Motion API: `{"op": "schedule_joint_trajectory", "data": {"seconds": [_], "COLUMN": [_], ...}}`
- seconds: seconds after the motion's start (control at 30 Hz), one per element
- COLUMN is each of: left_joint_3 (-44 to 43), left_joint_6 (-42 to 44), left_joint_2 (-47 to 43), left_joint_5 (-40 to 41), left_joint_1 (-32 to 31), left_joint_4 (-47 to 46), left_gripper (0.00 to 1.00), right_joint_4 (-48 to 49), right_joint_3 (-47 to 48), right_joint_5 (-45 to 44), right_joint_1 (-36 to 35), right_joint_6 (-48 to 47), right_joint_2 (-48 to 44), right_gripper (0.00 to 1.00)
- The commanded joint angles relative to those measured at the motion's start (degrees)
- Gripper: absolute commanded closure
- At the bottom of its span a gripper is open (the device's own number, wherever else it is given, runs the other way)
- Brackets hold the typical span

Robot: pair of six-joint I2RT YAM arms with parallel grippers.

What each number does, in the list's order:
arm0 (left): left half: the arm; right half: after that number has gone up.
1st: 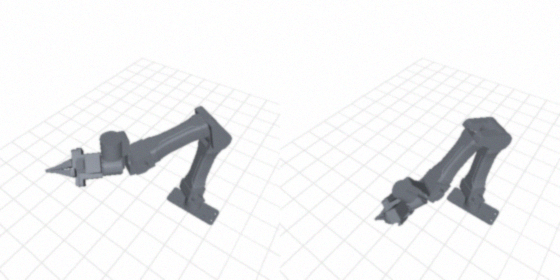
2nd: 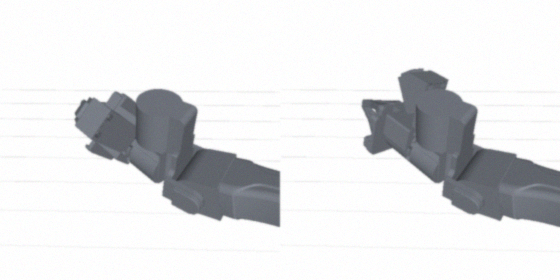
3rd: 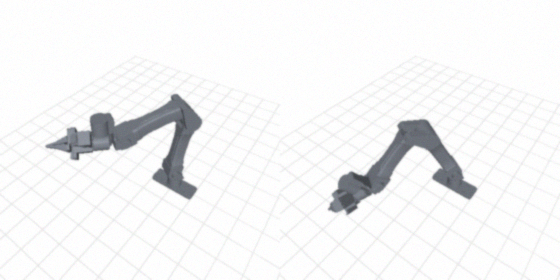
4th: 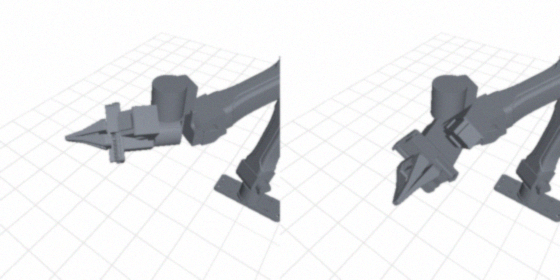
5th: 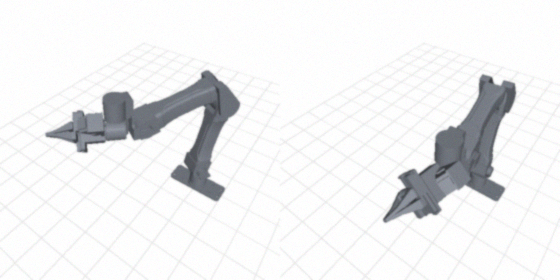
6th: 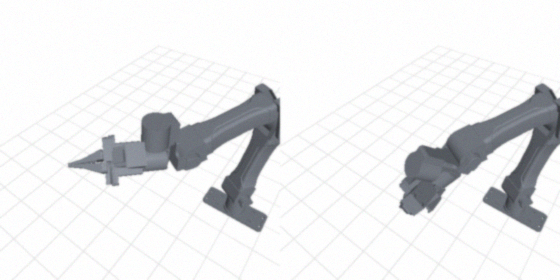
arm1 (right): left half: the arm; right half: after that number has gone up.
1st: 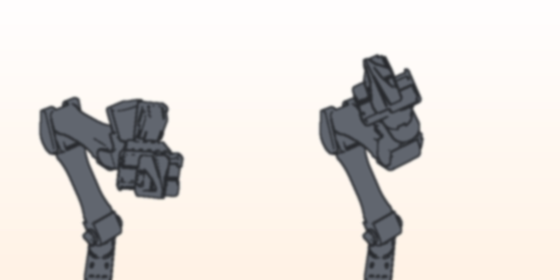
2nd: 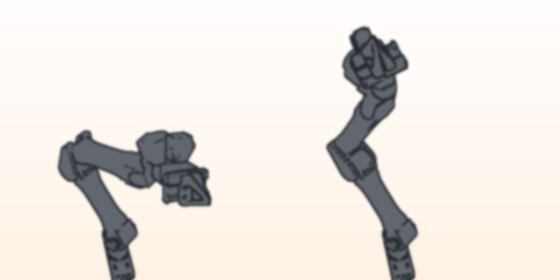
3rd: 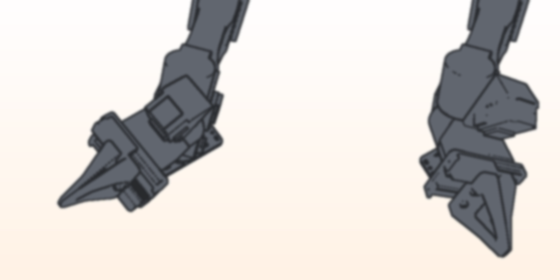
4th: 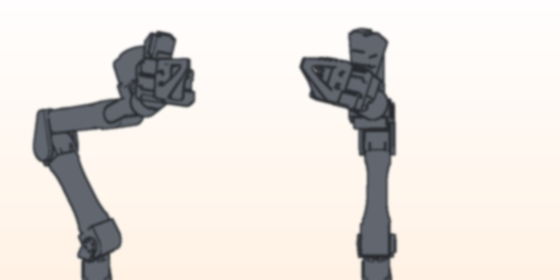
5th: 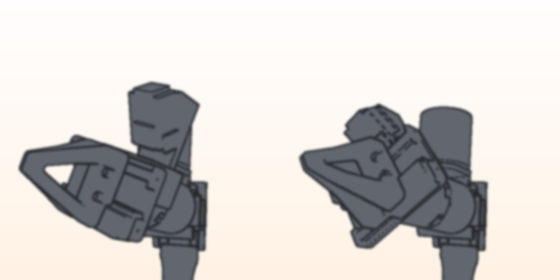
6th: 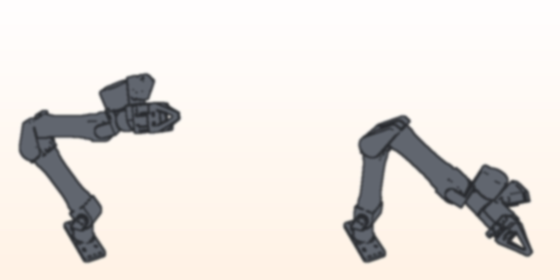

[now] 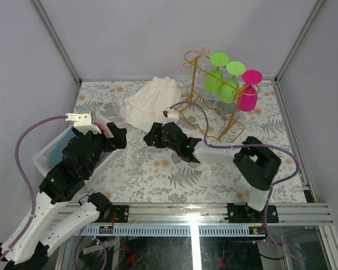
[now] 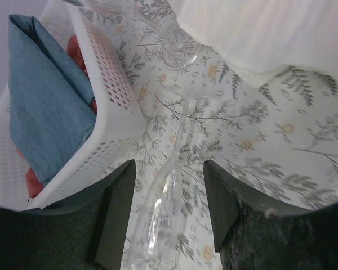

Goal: Place the wine glass upside down on the wine glass rack
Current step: Pick up the wine glass at the center of the board.

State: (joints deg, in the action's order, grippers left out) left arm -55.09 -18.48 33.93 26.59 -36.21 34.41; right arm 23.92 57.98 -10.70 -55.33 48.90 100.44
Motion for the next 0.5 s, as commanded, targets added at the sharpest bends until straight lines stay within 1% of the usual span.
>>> {"op": "schedule_joint_trajectory", "data": {"seconds": [0.0, 0.2, 0.47], "left_joint_3": [2.2, 5.6, 8.2], "left_joint_6": [-1.1, -2.7, -3.3], "left_joint_2": [-2.2, -5.2, -7.8], "left_joint_5": [-0.3, -1.9, -1.8], "left_joint_1": [0.5, 0.5, 0.5], "left_joint_4": [1.6, 2.4, 2.6], "left_gripper": [0.00, 0.01, 0.02], "right_joint_4": [-1.7, -6.4, -6.0], "right_joint_3": [11.0, 18.4, 22.6], "right_joint_5": [1.8, 3.9, 8.0], "right_joint_1": [-0.4, -0.6, -1.6], "right_joint_6": [1.0, 3.5, 2.9], "right_joint_2": [7.8, 16.2, 22.3], "right_gripper": [0.43, 0.44, 0.44]}}
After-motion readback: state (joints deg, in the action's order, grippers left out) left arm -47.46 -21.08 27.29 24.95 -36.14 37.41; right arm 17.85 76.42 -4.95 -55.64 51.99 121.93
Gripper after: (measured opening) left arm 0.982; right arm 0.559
